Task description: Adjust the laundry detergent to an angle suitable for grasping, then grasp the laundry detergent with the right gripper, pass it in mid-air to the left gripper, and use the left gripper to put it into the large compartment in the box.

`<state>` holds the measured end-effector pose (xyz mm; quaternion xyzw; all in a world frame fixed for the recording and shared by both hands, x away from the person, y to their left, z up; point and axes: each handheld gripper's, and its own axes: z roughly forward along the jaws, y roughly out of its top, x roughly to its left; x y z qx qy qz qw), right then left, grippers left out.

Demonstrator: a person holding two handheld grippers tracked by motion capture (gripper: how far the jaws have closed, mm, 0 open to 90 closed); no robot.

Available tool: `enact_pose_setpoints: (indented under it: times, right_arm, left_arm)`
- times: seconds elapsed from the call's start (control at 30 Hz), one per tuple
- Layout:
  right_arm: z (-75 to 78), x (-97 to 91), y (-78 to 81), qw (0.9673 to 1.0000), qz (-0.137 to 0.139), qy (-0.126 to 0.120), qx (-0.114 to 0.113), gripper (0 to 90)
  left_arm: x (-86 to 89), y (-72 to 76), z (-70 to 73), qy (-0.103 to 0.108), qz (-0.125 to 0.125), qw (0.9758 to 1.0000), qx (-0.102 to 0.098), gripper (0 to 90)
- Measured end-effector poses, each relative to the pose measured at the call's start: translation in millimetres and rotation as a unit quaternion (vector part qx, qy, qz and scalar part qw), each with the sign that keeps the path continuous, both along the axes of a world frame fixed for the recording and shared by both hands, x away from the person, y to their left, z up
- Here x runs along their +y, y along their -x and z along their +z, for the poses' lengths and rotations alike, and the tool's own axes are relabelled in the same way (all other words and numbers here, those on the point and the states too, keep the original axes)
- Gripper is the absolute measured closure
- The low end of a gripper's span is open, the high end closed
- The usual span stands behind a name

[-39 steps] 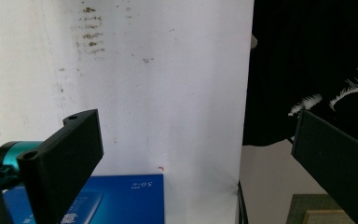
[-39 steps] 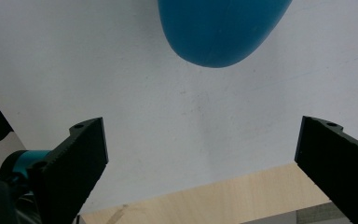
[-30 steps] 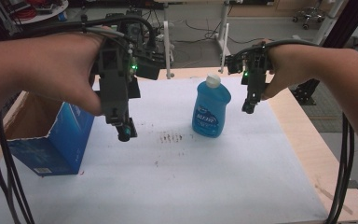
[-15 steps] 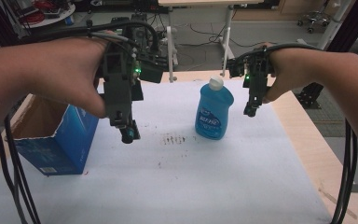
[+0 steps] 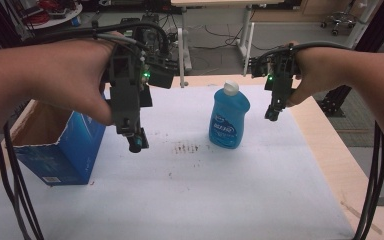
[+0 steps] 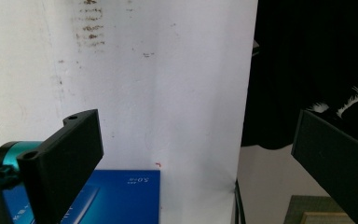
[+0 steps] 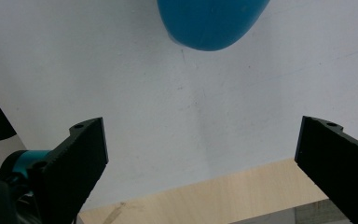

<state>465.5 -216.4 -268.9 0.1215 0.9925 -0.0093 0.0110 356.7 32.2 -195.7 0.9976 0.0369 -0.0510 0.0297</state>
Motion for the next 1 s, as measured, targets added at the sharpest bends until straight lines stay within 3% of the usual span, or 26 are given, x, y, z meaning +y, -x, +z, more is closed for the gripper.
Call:
enact_pose_setpoints:
  times: [0.57,0.67,1.0]
  right_arm:
    - [3.2,-2.2,9.2,1.0000,0.001,0.000,-0.005,1.7]
    - [3.7,-2.6,10.8,0.9999,0.007,-0.007,-0.005,1.7]
    - [-2.2,-12.3,15.5,0.9991,-0.019,-0.038,0.002,1.7]
  left_arm:
    - [0.9,-0.9,-3.1,0.001,-0.005,1.0000,-0.002,1.9]
    - [2.9,-0.5,-4.0,0.004,-0.006,1.0000,-0.002,1.9]
    - [8.5,1.5,-3.1,0.001,-0.005,0.9999,-0.013,1.9]
